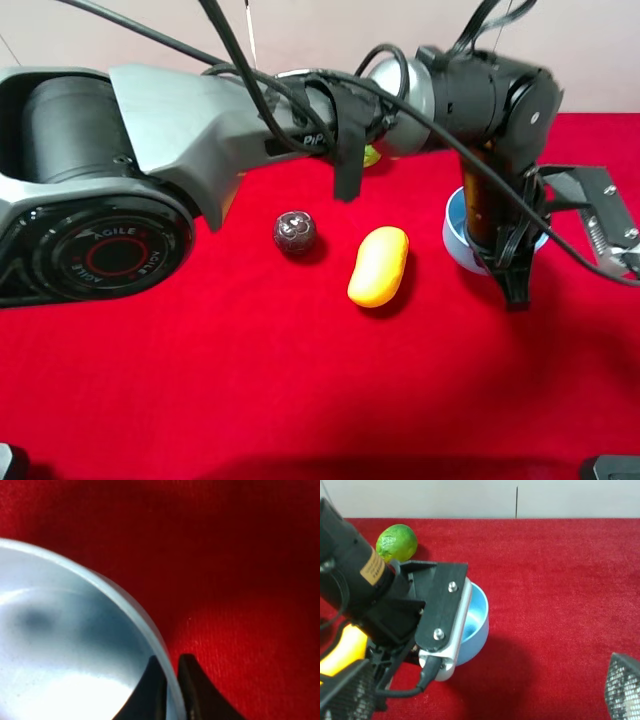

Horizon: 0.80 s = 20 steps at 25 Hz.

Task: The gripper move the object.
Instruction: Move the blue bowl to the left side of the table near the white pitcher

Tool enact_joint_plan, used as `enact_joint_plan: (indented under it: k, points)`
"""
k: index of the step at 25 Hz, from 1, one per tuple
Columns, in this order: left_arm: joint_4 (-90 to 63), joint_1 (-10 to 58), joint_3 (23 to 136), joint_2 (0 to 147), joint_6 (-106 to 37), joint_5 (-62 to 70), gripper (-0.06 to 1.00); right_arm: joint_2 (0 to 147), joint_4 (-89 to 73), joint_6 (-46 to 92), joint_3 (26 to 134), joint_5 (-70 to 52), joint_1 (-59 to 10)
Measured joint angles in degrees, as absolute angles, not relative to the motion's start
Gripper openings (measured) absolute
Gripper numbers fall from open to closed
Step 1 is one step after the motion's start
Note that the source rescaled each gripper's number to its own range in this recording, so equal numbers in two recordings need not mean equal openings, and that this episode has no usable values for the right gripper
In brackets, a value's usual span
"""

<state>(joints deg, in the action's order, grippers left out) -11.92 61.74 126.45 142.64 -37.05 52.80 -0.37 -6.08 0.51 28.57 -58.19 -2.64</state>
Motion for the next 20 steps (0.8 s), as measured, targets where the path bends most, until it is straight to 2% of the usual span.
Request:
enact_joint_plan:
  k: [11, 20]
  points:
    - [-11.03, 61.74, 136.51, 142.64, -28.36, 68.32, 0.00, -0.37, -6.08, 0.51, 28.57, -58.19, -2.64]
    - [-6.73, 61.74, 138.93, 139.52, -22.72, 68.36, 0.00, -0.37, -6.13, 0.51, 28.57, -58.19, -2.64]
